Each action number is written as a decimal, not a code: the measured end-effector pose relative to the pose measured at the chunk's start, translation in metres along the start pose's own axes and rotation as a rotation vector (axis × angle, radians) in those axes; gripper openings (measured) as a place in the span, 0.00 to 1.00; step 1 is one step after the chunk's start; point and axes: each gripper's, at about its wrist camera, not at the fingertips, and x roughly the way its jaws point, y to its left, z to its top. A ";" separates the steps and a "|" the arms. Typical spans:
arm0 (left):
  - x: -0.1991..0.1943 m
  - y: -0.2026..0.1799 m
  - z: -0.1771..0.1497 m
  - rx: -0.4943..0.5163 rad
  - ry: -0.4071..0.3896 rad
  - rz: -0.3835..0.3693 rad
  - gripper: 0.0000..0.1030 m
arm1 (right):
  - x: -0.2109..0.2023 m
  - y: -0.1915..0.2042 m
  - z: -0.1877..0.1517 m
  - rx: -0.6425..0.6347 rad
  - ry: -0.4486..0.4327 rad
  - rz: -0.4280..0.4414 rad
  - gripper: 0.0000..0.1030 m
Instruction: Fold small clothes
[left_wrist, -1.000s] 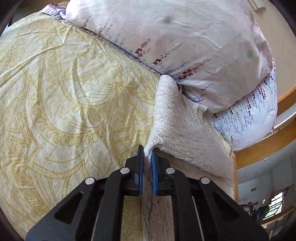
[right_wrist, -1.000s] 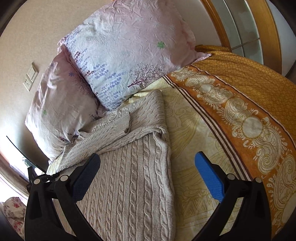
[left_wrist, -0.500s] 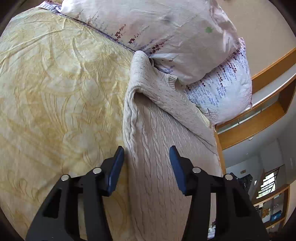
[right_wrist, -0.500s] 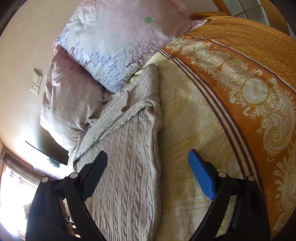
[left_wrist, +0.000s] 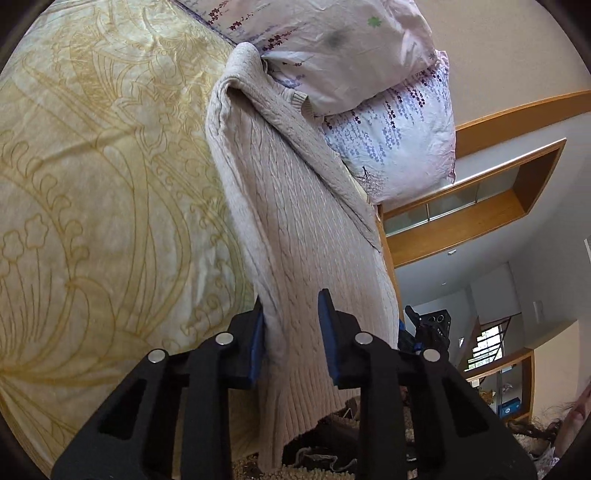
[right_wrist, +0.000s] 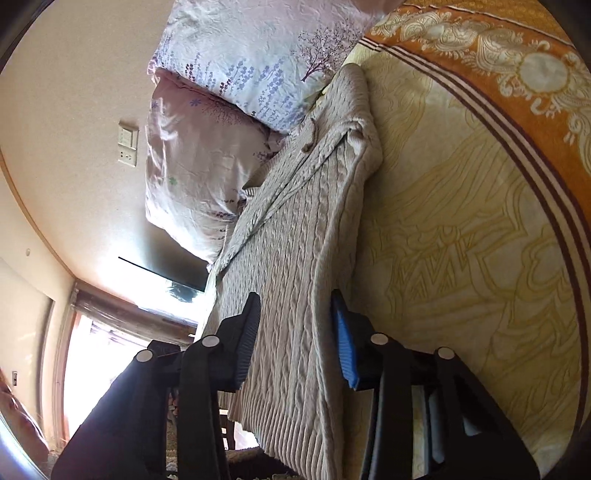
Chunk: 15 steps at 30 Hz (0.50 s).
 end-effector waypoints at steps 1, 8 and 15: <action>0.000 -0.001 -0.003 0.001 0.009 -0.001 0.22 | -0.002 0.000 -0.005 -0.004 0.015 0.002 0.34; 0.000 -0.012 -0.032 0.030 0.089 0.027 0.16 | -0.015 0.014 -0.044 -0.086 0.124 -0.002 0.29; 0.005 -0.012 -0.036 0.005 0.110 0.053 0.08 | -0.010 0.026 -0.059 -0.196 0.113 -0.056 0.16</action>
